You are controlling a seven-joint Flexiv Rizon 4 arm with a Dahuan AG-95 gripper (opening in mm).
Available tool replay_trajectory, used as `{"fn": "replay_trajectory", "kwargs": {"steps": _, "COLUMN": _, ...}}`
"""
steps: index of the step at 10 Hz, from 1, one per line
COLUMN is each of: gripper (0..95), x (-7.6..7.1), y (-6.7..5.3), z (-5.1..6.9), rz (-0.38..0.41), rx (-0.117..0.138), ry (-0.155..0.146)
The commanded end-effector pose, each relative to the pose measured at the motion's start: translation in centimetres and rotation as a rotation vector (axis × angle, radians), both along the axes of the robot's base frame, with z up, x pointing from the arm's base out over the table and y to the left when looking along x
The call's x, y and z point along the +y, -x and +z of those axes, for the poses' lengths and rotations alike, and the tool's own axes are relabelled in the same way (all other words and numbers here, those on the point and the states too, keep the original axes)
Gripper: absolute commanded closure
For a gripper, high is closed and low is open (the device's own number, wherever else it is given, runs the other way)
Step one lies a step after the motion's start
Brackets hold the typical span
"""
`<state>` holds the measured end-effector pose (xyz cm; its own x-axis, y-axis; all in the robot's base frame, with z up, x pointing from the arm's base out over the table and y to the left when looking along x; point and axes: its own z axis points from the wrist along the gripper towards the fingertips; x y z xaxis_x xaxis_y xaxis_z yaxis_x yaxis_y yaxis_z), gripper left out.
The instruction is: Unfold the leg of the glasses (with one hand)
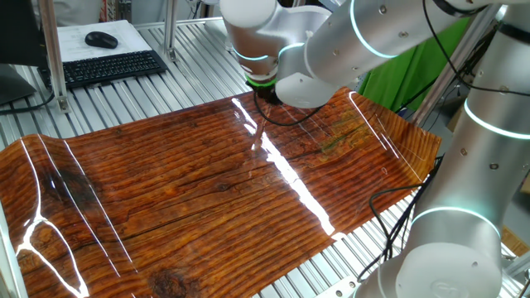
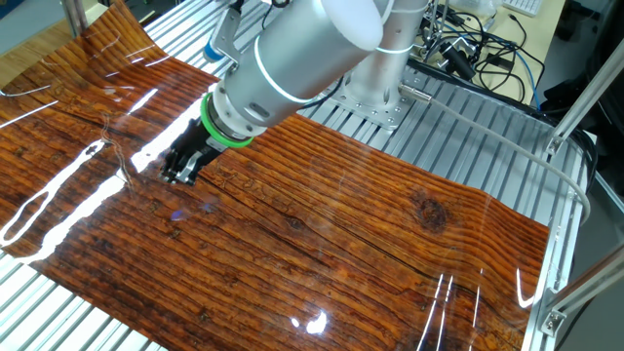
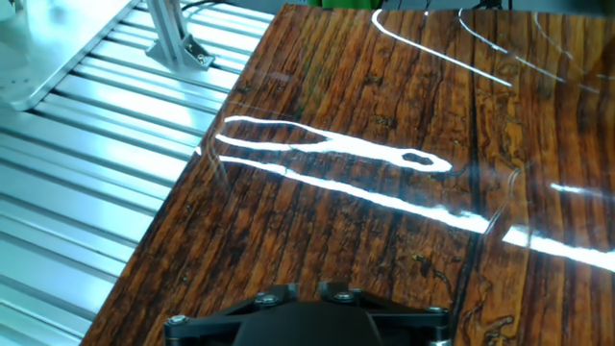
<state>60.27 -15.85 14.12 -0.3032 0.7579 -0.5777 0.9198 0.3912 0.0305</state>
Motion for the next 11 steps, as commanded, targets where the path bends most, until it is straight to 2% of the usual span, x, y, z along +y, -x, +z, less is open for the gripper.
{"fn": "replay_trajectory", "kwargs": {"steps": 1, "gripper": 76.0, "x": 0.2, "y": -0.1, "z": -0.3, "rz": 0.000, "rx": 0.010, "ry": -0.002}}
{"fn": "replay_trajectory", "kwargs": {"steps": 3, "gripper": 76.0, "x": 0.3, "y": -0.1, "z": -0.3, "rz": 0.006, "rx": 0.022, "ry": -0.010}}
{"fn": "replay_trajectory", "kwargs": {"steps": 5, "gripper": 76.0, "x": 0.3, "y": -0.1, "z": -0.3, "rz": 0.038, "rx": 0.049, "ry": -0.076}}
{"fn": "replay_trajectory", "kwargs": {"steps": 6, "gripper": 76.0, "x": 0.2, "y": -0.1, "z": -0.3, "rz": 0.060, "rx": 0.070, "ry": -0.135}}
{"fn": "replay_trajectory", "kwargs": {"steps": 7, "gripper": 95.0, "x": 0.1, "y": -0.2, "z": -0.4, "rz": 0.093, "rx": 0.109, "ry": -0.244}}
{"fn": "replay_trajectory", "kwargs": {"steps": 8, "gripper": 95.0, "x": 0.0, "y": -0.3, "z": -0.5, "rz": 0.108, "rx": 0.140, "ry": -0.308}}
{"fn": "replay_trajectory", "kwargs": {"steps": 10, "gripper": 95.0, "x": -0.6, "y": -0.6, "z": -0.6, "rz": 0.211, "rx": 0.240, "ry": -0.361}}
{"fn": "replay_trajectory", "kwargs": {"steps": 11, "gripper": 95.0, "x": -1.2, "y": -0.8, "z": -0.7, "rz": 0.244, "rx": 0.274, "ry": -0.417}}
